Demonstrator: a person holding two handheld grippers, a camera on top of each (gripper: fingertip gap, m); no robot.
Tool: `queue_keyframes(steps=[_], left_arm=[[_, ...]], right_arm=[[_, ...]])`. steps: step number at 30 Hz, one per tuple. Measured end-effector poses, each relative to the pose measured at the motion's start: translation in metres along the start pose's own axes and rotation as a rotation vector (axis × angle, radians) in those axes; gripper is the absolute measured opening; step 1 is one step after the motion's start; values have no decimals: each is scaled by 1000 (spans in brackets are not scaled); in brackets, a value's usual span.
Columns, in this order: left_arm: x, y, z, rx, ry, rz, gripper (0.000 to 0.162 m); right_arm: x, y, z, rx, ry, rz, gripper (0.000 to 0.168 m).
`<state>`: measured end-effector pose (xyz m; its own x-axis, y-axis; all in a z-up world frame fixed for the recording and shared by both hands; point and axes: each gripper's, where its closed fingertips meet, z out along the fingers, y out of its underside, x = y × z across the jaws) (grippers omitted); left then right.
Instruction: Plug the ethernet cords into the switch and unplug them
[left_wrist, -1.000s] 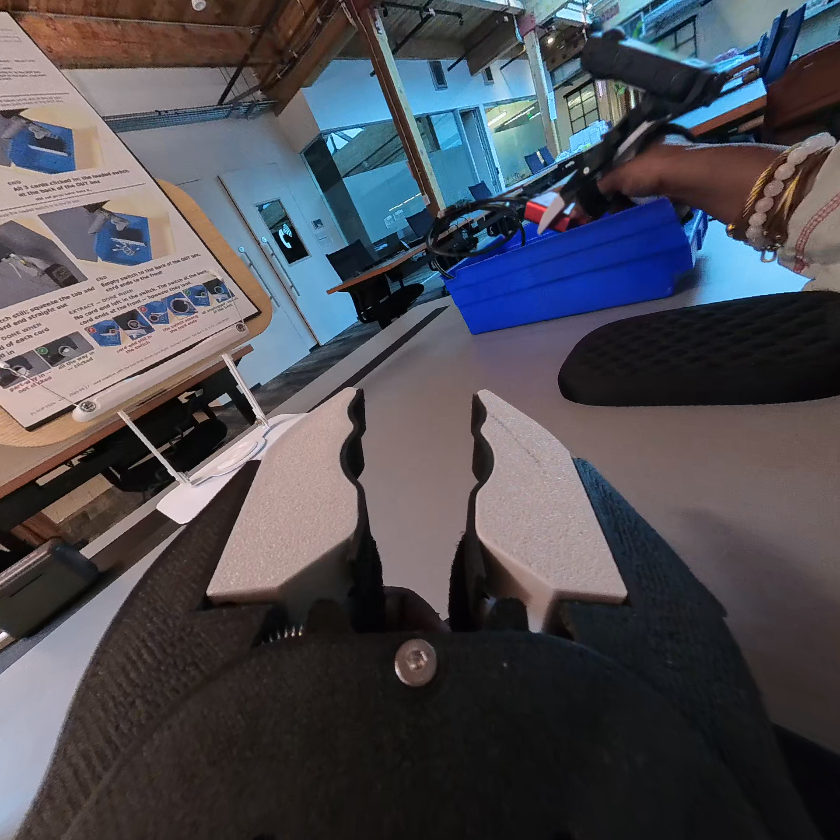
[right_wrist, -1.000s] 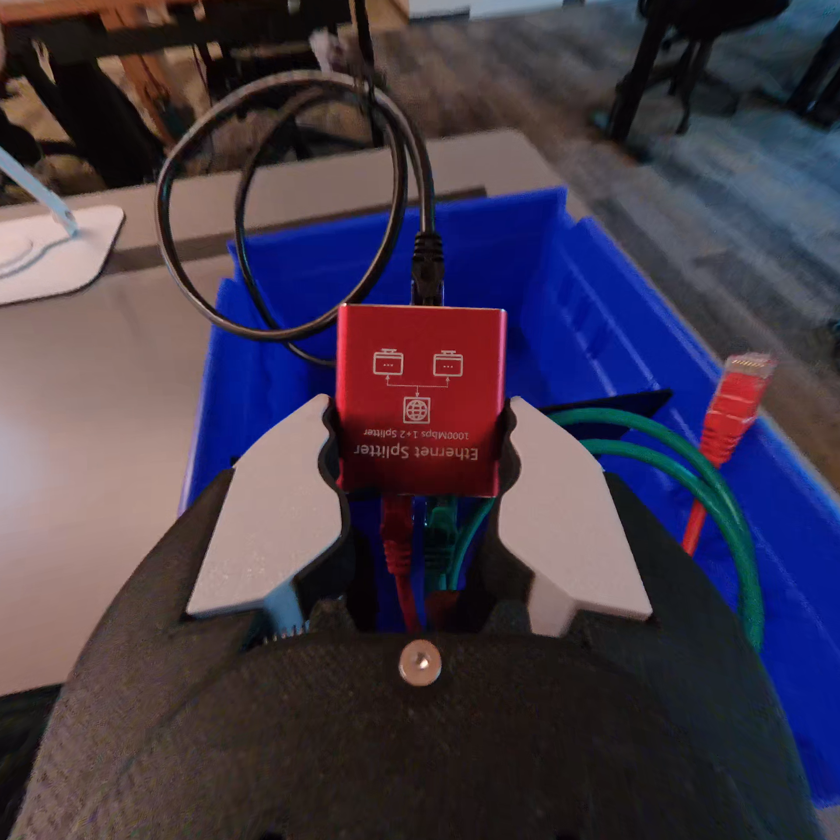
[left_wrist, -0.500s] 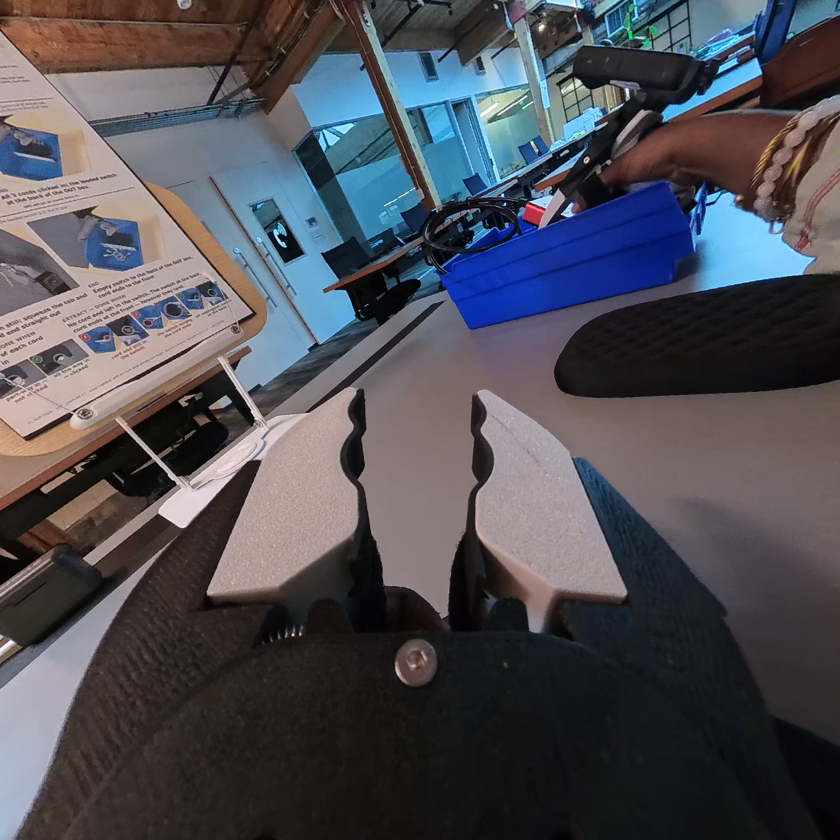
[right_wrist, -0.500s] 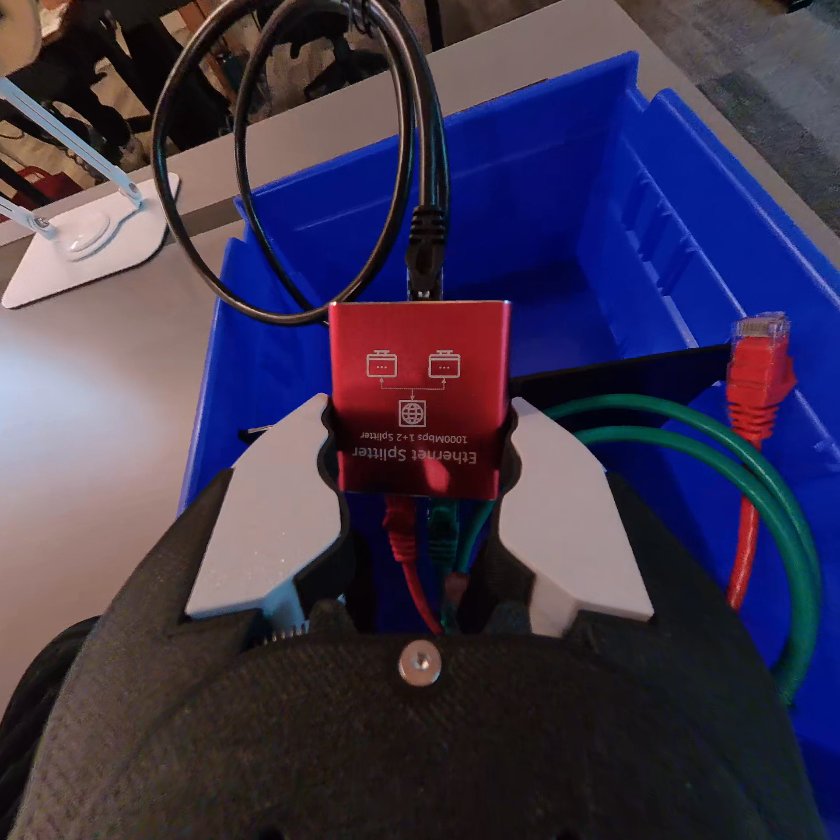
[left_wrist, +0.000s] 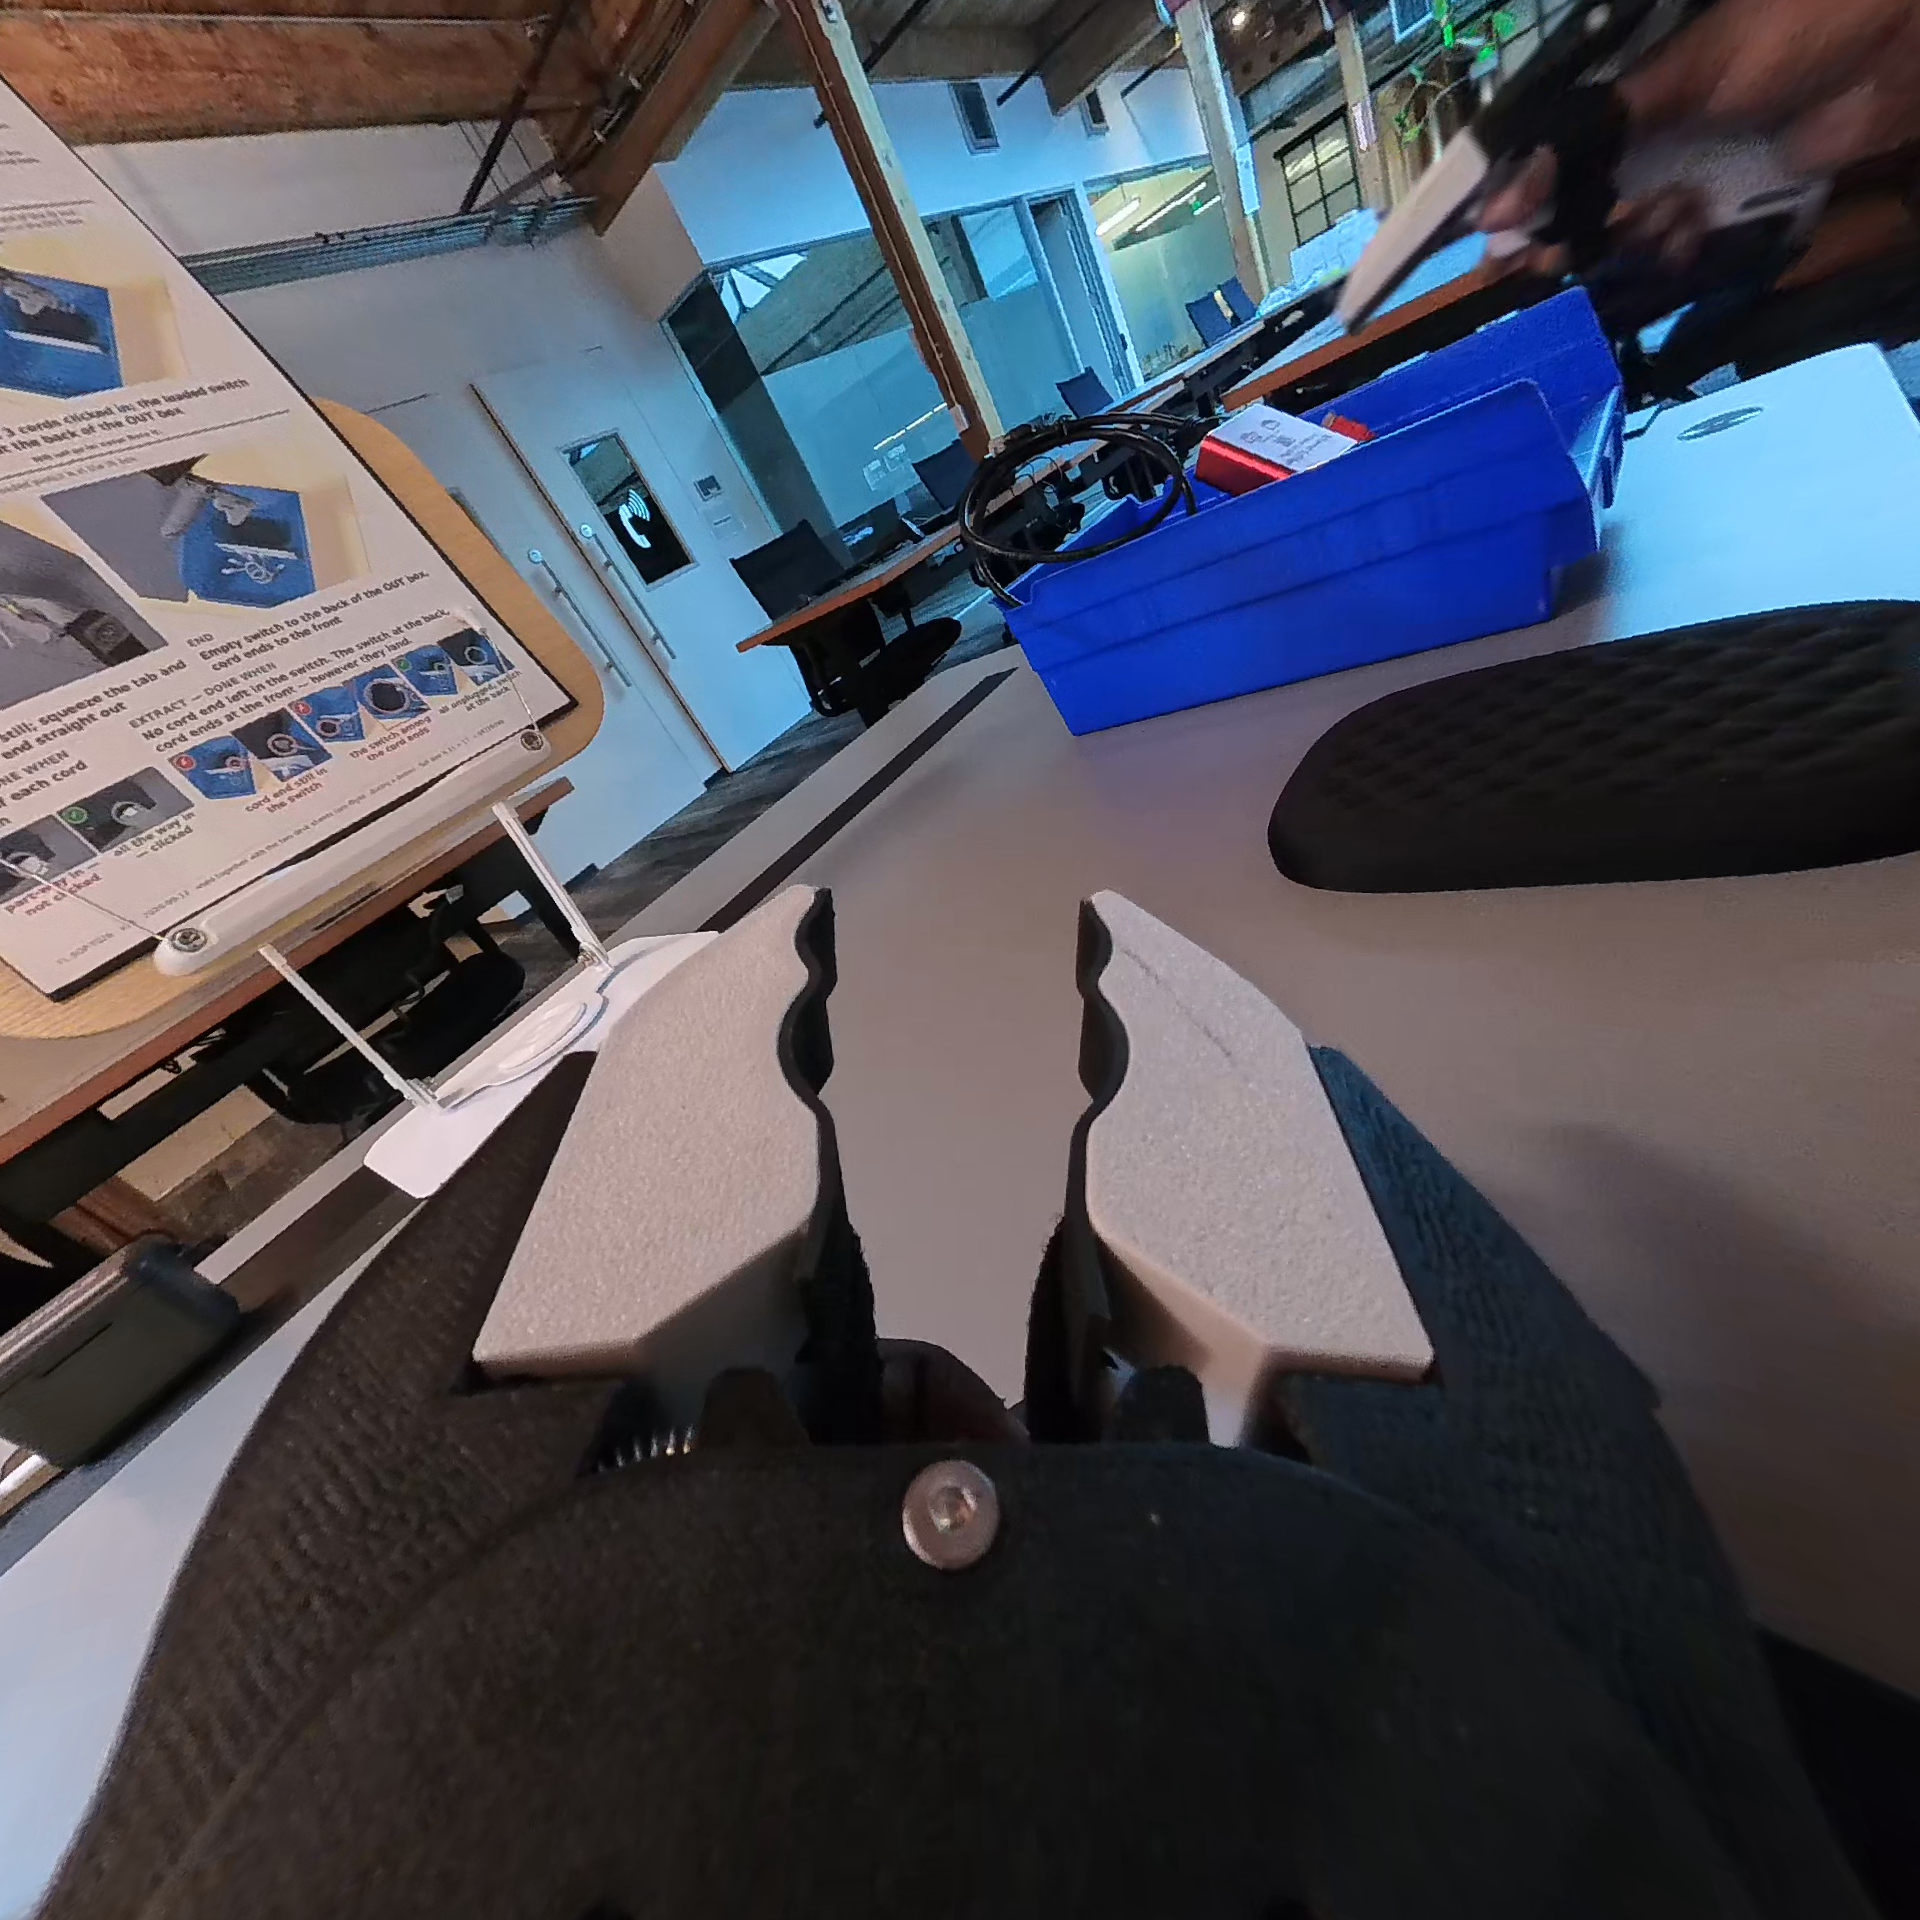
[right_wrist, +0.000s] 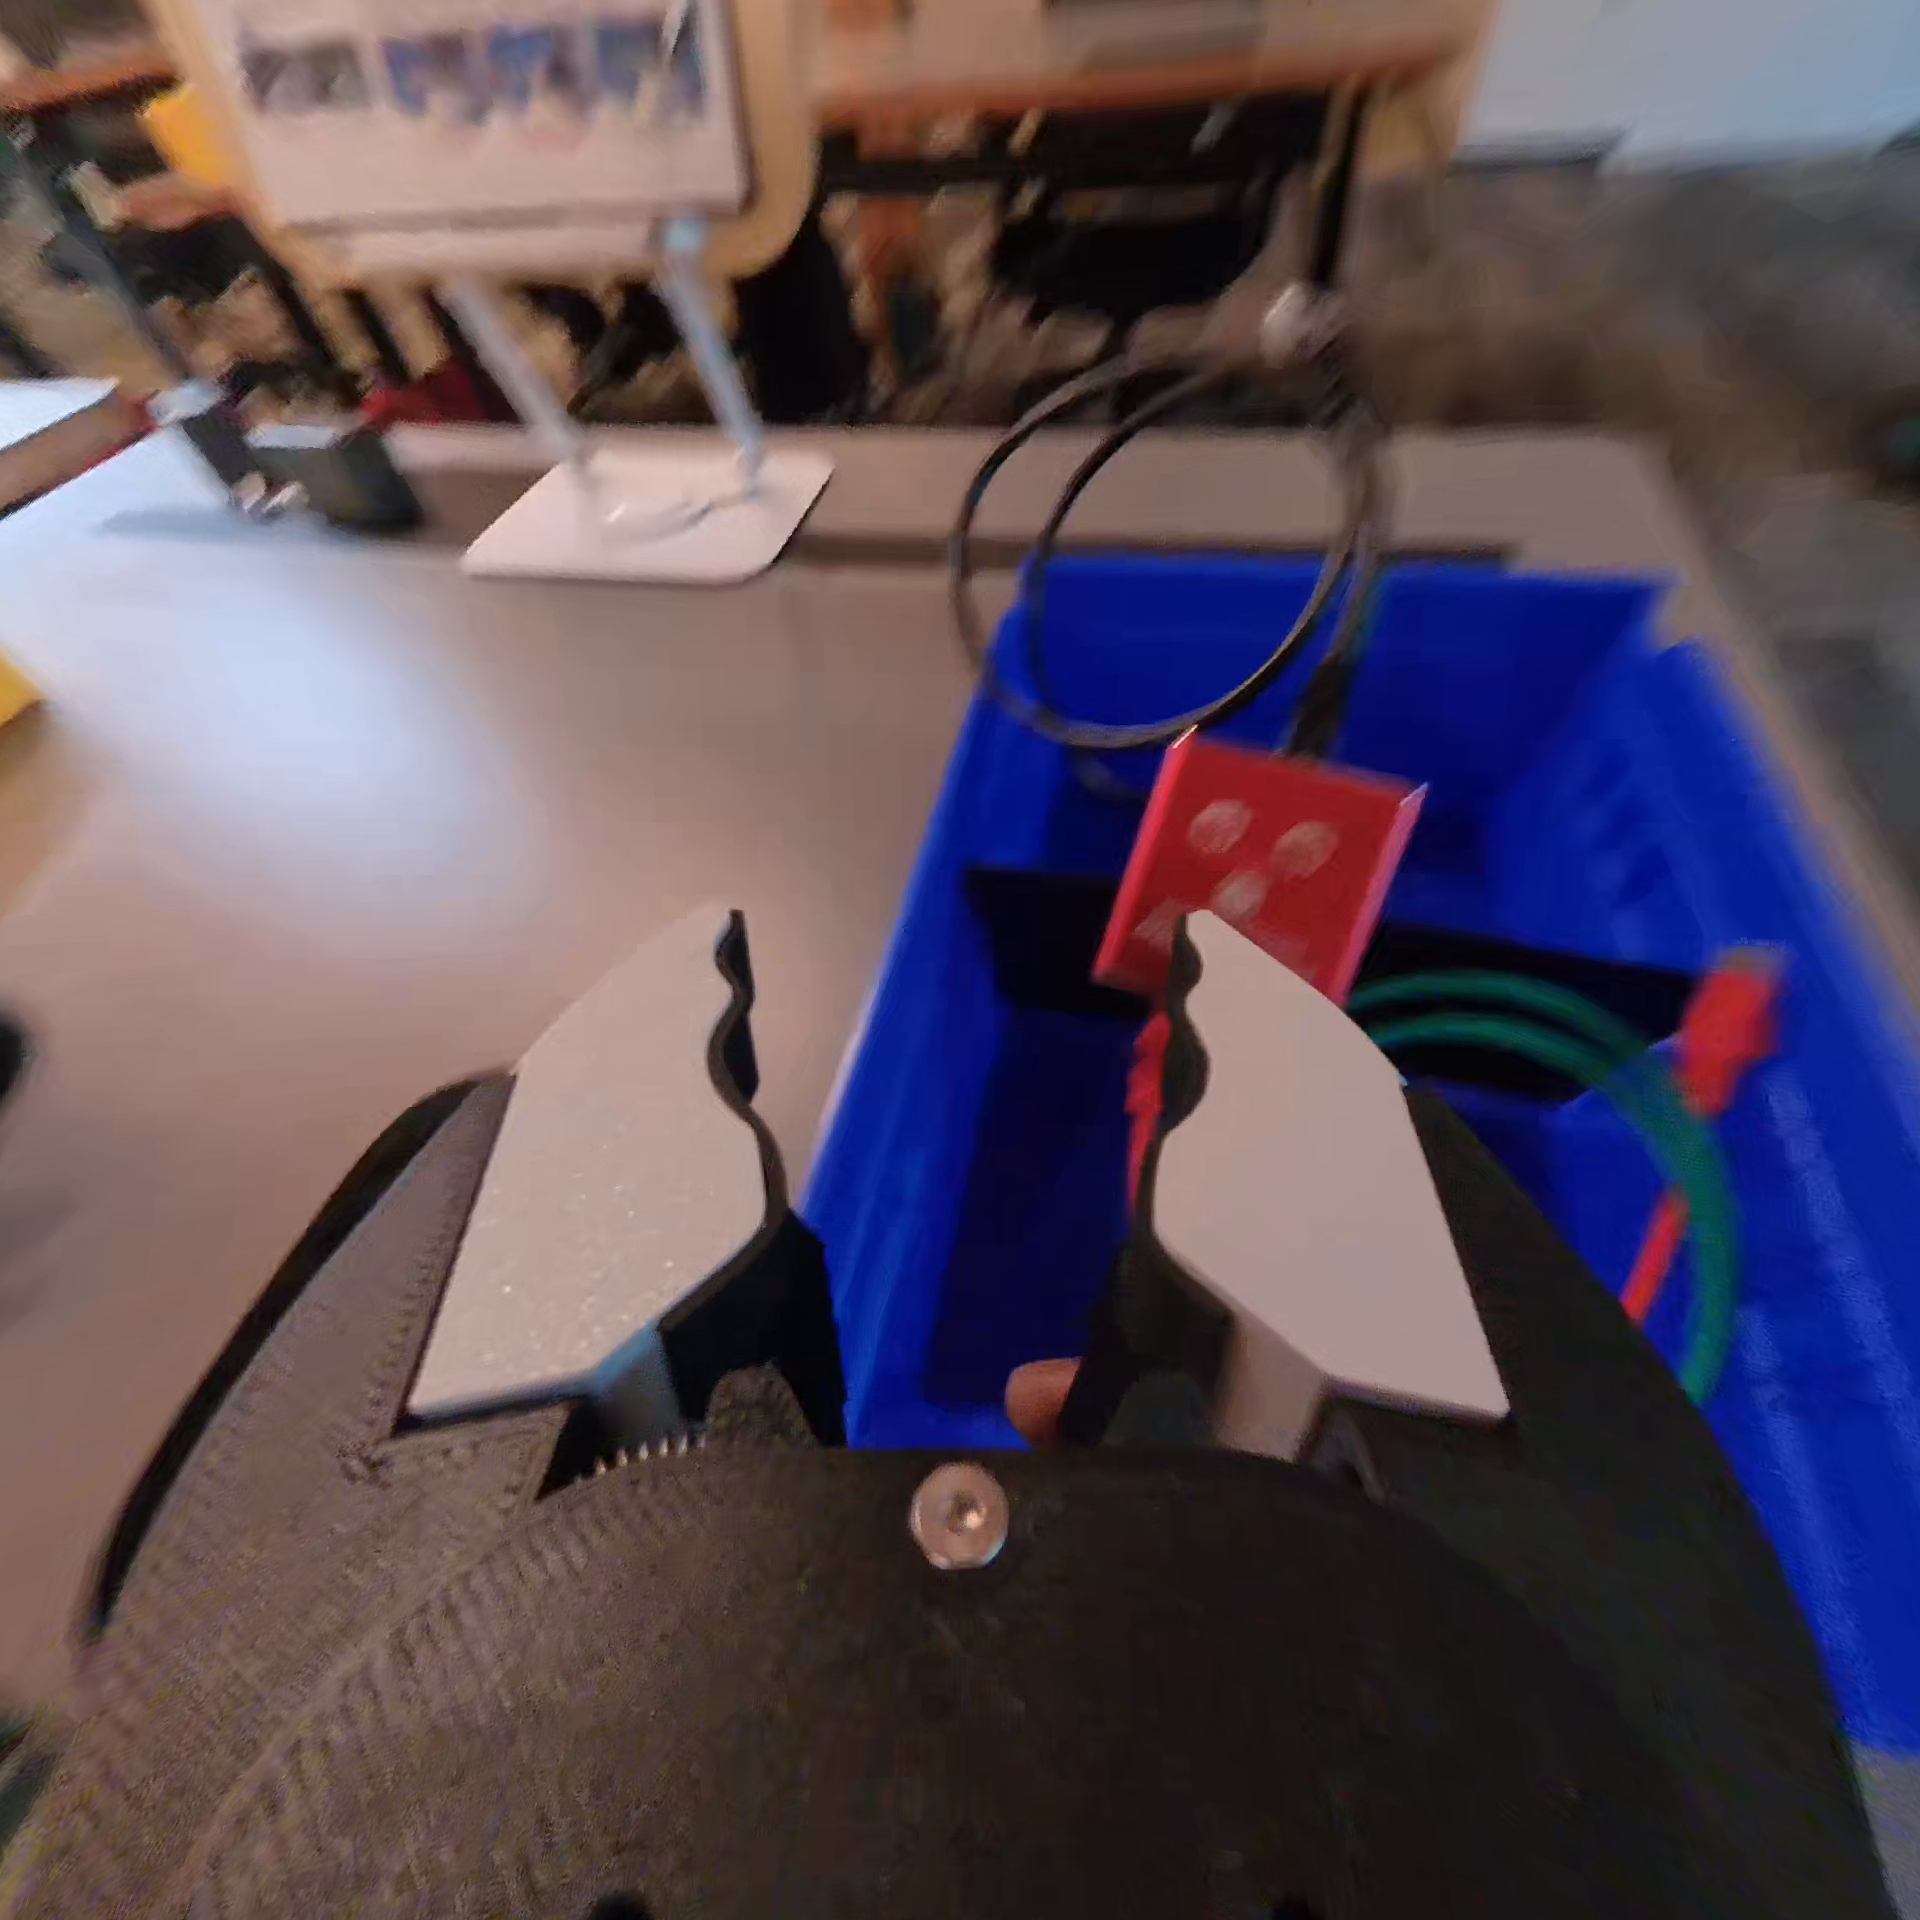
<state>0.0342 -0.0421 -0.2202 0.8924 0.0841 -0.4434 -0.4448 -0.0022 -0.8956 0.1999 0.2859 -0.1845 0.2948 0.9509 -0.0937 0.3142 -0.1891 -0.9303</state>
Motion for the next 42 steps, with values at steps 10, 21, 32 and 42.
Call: queue_keyframes(steps=[10, 21, 32, 42], left_arm=[[-33, -11, -12, -67, -139, -91, 49], [-102, 18, -145, -638, -370, -127, 68], [-107, 97, -210, -931, -519, -206, 27], [-110, 105, -196, -825, -616, -338, 22]], right_arm=[[-29, 83, 9, -366, -24, -91, 41], [-34, 78, 40, -373, 45, -263, 18], [-91, 57, 109, -349, 0, -277, 22], [-209, 46, 166, -338, -171, -374, 31]])
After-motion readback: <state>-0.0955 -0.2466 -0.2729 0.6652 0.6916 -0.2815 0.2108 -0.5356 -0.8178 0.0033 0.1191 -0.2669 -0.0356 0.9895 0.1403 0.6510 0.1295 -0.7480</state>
